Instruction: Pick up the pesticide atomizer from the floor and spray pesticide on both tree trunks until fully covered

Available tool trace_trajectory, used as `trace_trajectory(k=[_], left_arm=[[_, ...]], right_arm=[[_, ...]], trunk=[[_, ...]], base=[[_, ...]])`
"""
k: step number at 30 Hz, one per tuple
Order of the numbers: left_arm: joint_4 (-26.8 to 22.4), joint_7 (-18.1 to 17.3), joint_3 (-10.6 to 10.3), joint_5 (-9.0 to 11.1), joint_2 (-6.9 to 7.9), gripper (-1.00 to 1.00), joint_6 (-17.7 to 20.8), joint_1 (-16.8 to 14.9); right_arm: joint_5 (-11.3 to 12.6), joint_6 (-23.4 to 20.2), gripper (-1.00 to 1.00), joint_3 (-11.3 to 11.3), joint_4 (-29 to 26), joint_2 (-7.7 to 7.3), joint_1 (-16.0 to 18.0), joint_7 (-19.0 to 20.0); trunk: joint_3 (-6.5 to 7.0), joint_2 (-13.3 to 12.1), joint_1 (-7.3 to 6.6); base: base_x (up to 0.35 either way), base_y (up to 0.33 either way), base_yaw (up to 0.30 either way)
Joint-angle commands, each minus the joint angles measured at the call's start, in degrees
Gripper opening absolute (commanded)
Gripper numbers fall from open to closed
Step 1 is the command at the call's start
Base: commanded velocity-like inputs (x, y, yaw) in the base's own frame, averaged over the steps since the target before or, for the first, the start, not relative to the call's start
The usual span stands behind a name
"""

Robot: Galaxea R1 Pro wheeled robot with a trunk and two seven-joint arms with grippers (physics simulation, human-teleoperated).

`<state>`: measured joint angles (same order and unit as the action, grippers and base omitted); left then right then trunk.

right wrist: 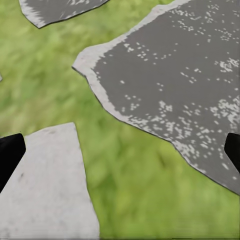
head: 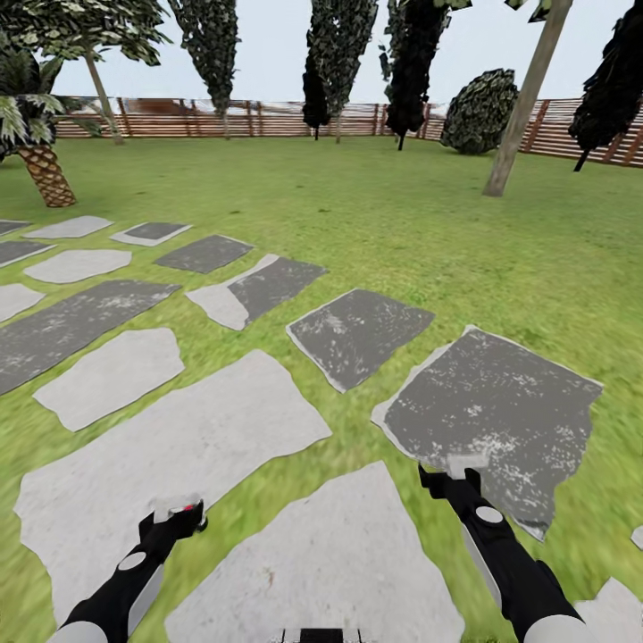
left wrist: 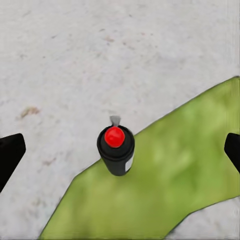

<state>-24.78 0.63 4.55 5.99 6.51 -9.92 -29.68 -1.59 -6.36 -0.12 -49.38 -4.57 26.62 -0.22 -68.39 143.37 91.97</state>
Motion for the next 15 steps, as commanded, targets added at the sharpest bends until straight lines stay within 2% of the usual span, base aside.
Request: trace_trajectory(k=[1, 15], left_arm=[[0.1, 0.1, -0.2, 0.6, 0.01, 1.0, -0.2, 0.0], [-0.1, 0.1, -0.2, 0.6, -0.01, 1.0, -0.4, 0.1]], right_arm=[[-0.2, -0.3, 1.0, 0.0, -0.1, 0.0, 0.0, 0.0], [-0.2, -0.3, 1.0, 0.0, -0.2, -0.08, 0.0, 0.0]], trunk=[[-0.37, 0.0, 0.01], [-4.74, 0.2, 0.37]], base=[[0.0, 0.0, 0.0], [0.0, 0.0, 0.0]])
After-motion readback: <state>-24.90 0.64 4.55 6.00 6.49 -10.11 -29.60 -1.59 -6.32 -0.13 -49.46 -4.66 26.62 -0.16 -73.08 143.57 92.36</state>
